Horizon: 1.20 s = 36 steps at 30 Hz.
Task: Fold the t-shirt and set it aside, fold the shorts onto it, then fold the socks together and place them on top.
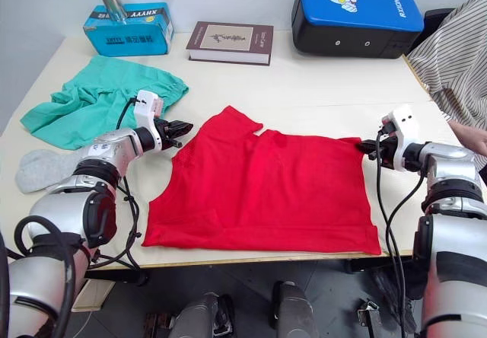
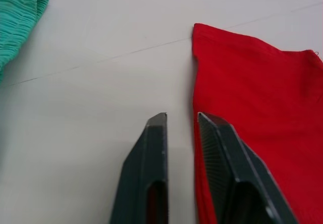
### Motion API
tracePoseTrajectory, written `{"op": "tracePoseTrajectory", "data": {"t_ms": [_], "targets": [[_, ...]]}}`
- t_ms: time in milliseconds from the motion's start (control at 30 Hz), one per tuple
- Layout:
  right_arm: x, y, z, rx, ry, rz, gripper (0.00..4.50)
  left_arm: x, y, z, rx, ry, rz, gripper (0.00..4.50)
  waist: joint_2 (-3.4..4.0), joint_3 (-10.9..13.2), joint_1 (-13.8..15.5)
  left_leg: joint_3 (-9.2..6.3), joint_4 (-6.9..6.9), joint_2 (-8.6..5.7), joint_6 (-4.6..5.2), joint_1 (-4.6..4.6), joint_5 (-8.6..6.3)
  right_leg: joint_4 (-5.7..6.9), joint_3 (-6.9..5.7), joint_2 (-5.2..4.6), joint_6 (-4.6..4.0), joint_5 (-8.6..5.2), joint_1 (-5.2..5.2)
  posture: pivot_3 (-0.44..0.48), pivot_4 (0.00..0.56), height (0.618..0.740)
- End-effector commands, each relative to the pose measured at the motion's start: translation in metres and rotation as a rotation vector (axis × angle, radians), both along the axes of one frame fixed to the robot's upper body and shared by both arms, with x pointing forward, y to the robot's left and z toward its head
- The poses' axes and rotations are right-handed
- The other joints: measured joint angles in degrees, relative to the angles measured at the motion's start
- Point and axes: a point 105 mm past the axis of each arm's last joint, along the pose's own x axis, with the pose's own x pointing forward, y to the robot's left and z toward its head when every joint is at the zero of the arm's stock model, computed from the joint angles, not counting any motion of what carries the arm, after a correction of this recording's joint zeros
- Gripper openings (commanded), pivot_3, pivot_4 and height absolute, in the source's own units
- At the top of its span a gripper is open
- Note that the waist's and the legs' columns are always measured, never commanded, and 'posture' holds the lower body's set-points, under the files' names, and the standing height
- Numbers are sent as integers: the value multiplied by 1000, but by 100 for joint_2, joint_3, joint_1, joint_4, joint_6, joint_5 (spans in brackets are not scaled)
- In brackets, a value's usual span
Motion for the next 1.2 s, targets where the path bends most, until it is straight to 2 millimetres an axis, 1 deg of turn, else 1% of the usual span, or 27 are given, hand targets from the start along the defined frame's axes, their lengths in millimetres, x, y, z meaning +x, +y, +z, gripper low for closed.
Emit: {"op": "tracePoseTrajectory", "data": {"t_ms": [33,167,233,300,400,500,600,800,867,967,1100,1200], "targets": [[3,4,13,-3,-54,23,0,5,-11,12,24,-53,-14,2152,0,0,3,-1,0,0,0,0,0,0,-1,0,0,0,0,0,150,740],[4,7,14,-3,-59,34,0,7,-22,10,25,-38,-10,3375,0,0,1,-1,1,0,0,0,0,1,0,0,0,0,0,0,150,740],[4,8,14,-5,-60,40,0,8,-23,6,42,-26,9,3375,0,0,1,0,1,0,0,0,0,1,0,0,0,0,-1,0,150,740],[3,9,14,-5,-59,49,0,7,-29,-1,49,1,-9,3375,0,0,1,-1,1,1,0,0,0,1,0,0,0,0,0,0,150,740],[2,9,14,-6,-58,57,0,5,-34,-6,59,22,-32,3375,0,0,1,-1,1,0,0,0,0,2,-1,1,0,0,0,0,150,740],[2,9,15,-6,-62,59,0,5,-37,-7,70,29,-40,2838,0,0,1,0,1,0,0,4,0,3,0,1,0,0,2,0,150,740],[1,8,16,-5,-64,57,0,7,-37,-5,59,19,-20,1937,0,0,9,0,1,0,0,4,0,3,1,0,0,0,2,0,150,740],[0,7,13,0,-65,51,0,7,-29,-3,32,-7,2,20,0,0,6,0,1,-1,0,4,0,4,0,-2,0,0,2,0,150,740],[0,6,12,2,-64,51,0,7,-26,-2,30,-15,3,20,0,0,4,0,2,-1,0,4,0,4,1,-2,0,0,2,0,150,740],[-1,5,13,5,-67,50,0,7,-20,4,-10,-39,10,20,0,0,2,0,2,0,0,4,0,5,0,-1,0,0,1,0,150,740],[-3,1,18,11,-88,49,0,3,-15,11,16,-77,-43,20,0,0,0,0,1,0,0,4,0,5,0,0,0,0,1,0,150,740],[-4,-3,23,17,-104,41,0,1,-9,20,5,-102,-66,20,0,0,-2,1,1,1,0,4,0,5,0,1,0,0,1,0,150,740]]}}
